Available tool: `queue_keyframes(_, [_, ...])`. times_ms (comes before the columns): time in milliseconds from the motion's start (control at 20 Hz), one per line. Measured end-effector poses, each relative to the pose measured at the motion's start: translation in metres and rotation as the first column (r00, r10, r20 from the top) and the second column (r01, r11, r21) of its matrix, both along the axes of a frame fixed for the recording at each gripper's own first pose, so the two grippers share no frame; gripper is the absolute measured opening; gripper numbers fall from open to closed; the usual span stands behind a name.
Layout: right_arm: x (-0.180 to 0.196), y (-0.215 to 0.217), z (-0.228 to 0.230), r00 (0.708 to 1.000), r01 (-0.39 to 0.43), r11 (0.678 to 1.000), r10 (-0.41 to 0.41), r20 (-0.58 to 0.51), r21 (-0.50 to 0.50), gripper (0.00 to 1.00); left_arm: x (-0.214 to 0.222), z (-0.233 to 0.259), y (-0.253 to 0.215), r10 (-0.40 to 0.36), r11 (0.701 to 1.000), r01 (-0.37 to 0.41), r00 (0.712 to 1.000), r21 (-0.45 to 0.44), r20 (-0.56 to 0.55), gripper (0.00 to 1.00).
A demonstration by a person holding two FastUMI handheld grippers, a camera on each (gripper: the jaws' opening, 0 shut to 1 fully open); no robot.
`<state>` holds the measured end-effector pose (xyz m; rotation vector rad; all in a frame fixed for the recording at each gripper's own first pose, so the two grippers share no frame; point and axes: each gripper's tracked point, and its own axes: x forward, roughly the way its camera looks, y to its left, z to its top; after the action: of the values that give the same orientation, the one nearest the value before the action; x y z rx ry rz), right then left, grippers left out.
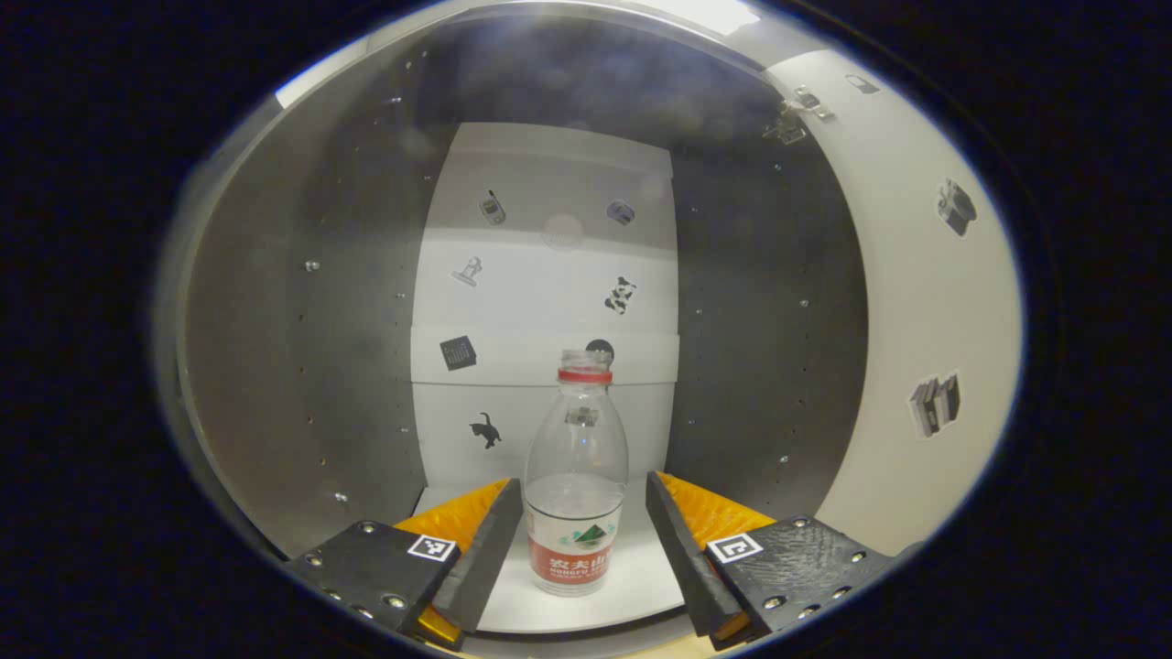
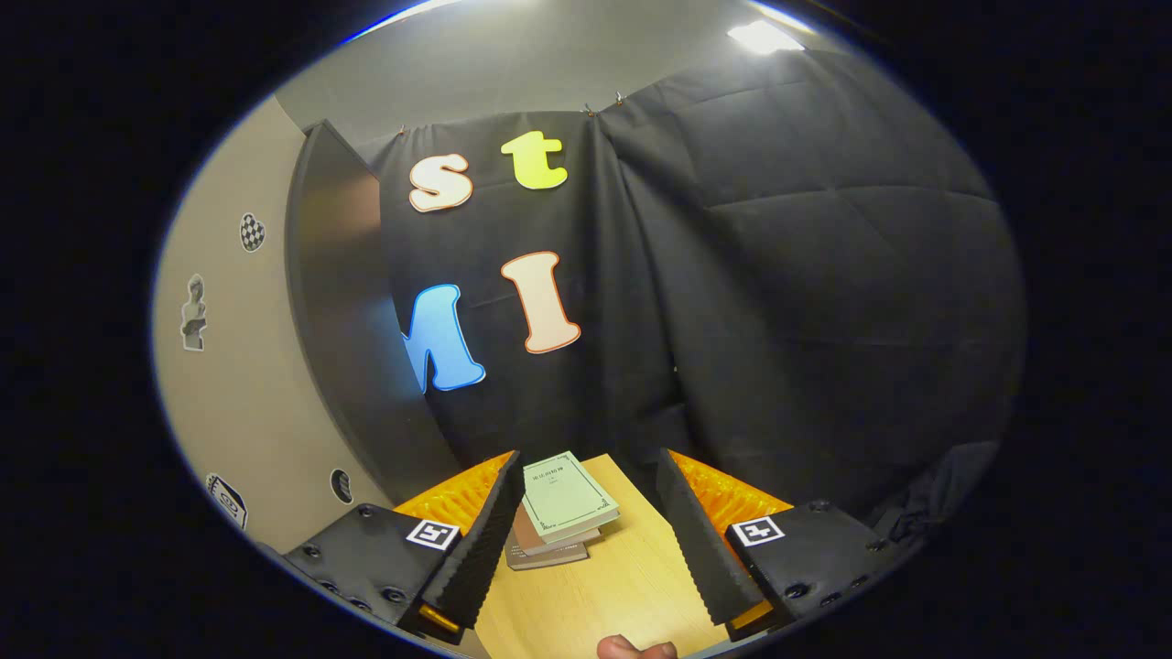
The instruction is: Open the cabinet door with the right hand, grasp the bottle in the cabinet with the left hand and place it on the coaster, then close the cabinet door with the right hand.
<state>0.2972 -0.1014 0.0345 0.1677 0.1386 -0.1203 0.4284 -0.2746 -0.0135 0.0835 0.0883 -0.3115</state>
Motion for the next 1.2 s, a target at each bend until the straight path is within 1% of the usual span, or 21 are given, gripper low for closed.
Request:
queue_keyframes(50, [0.0, -0.002, -0.003, 1.0, 0.006, 1.0, -0.006, -0.007, 0.008, 0.85, 0.004, -0.004, 0.001, 0.006, 1.0, -0.006, 1.0, 0.005, -0.007, 0.84])
queue_keyframes(150, [0.001, -0.002, -0.008, 1.0, 0.01, 1.0, -0.009, -0.021, 0.025, 1.0, 0.011, -0.011, 0.0, 0.002, 1.0, -0.002, 1.0, 0.002, -0.023, 0.84])
queue_keyframes(250, [0.004, -0.006, -0.015, 0.999, 0.019, 0.999, -0.017, -0.043, 0.035, 0.98, 0.019, -0.015, 0.0, 0.002, 1.0, -0.002, 1.0, 0.005, -0.03, 0.83])
queue_keyframes(600, [0.007, -0.01, -0.026, 0.997, 0.035, 0.998, -0.031, -0.069, 0.061, 0.99, 0.032, -0.024, -0.005, -0.02, 0.999, 0.022, 0.999, 0.039, -0.037, 0.84])
queue_keyframes(700, [0.008, -0.012, -0.028, 0.997, 0.04, 0.997, -0.036, -0.068, 0.062, 0.99, 0.036, -0.024, -0.004, -0.014, 0.999, 0.015, 0.999, 0.044, -0.031, 0.84])
queue_keyframes(900, [0.009, -0.012, -0.031, 0.996, 0.049, 0.997, -0.045, -0.077, 0.051, 0.99, 0.037, -0.027, -0.007, -0.026, 0.999, 0.027, 0.999, 0.037, -0.031, 0.84])
queue_keyframes(1000, [0.009, -0.011, -0.031, 0.996, 0.045, 0.998, -0.041, -0.078, 0.048, 0.98, 0.035, -0.025, -0.012, -0.051, 0.998, 0.052, 0.998, 0.02, -0.039, 0.74])
queue_keyframes(1200, [0.006, -0.008, -0.031, 0.997, 0.038, 0.998, -0.034, -0.076, 0.054, 0.99, 0.03, -0.025, -0.014, -0.081, 0.997, 0.081, 0.995, -0.012, -0.052, 0.72])
